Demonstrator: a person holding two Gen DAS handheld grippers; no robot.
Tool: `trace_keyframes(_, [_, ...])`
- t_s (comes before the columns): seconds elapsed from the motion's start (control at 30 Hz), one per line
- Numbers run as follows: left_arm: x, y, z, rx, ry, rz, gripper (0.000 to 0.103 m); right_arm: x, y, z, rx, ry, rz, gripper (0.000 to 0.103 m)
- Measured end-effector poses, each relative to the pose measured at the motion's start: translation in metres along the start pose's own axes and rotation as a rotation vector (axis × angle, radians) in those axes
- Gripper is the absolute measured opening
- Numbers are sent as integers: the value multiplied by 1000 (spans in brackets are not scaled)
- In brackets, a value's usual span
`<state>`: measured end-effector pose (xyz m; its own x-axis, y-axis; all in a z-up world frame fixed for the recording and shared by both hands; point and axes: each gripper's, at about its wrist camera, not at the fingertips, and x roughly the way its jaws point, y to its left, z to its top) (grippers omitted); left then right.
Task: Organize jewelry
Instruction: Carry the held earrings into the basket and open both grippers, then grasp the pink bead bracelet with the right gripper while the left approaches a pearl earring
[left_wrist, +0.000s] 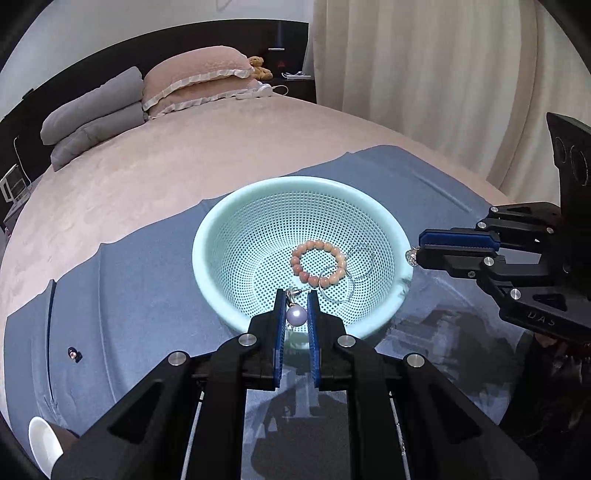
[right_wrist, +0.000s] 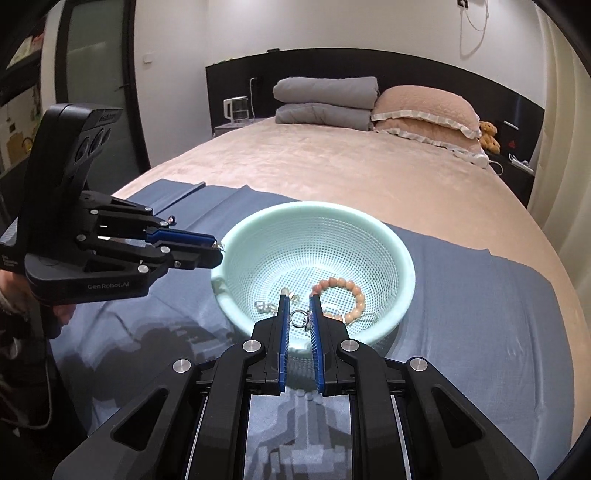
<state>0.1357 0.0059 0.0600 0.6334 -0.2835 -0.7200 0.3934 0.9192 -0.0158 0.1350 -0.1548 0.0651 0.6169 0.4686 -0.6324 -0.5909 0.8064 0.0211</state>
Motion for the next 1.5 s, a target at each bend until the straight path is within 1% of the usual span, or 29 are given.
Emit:
trace_keyframes(0.2, [23,5,4,-23,13,-22,13,19,-15,1,21,5,-22,11])
trace_keyframes(0.27, [27,6,2,-31,11,-17,19,25,-21,-1,35,11,-29,11])
trace_keyframes(0.33, [29,8,0,-43,9,-11,38,29,-25,-3,50,15,-30,12])
trace_keyframes(0.37, [30,9,0,-47,7,-12,41,30,-27,-4,58,15,-25,15])
trace_keyframes(0.4, [30,10,0,-51,5,-10,45,30,-29,-6,63,14,-24,25])
trace_keyframes(0.43, [29,12,-1,-56,3,-8,47,28,-29,-7,66,8,-30,31])
trace_keyframes(0.47, [28,12,-1,-60,2,-7,47,27,-29,-7,67,1,-34,41])
trace_keyframes(0.5, [27,13,-2,-64,2,-6,48,25,-28,-8,67,-8,-36,43])
trace_keyframes(0.6, [22,12,-6,-70,3,-4,48,20,-26,-8,67,-18,-34,43])
trace_keyframes(0.73, [12,10,-11,-72,3,1,51,13,-20,-11,67,-13,-29,43])
trace_keyframes(0.97, [-13,1,-26,-79,-9,-6,54,-14,1,-26,45,-23,-1,43])
trace_keyframes(1.1, [-18,-11,-40,-73,2,-19,57,-21,17,-43,22,10,9,43])
trace_keyframes(1.2, [-13,-19,-51,-71,23,-47,57,-18,29,-61,19,54,49,44])
trace_keyframes(1.3, [-4,-28,-62,-71,56,-83,57,-11,42,-77,8,107,71,44])
trace_keyframes(1.37, [3,-31,-68,-78,71,-126,57,-8,50,-85,-3,129,78,44])
trace_keyframes(1.43, [10,-35,-72,-82,76,-145,57,-4,56,-91,-9,148,85,44])
trace_keyframes(1.5, [16,-39,-74,-83,87,-157,57,-1,60,-96,-7,160,96,50])
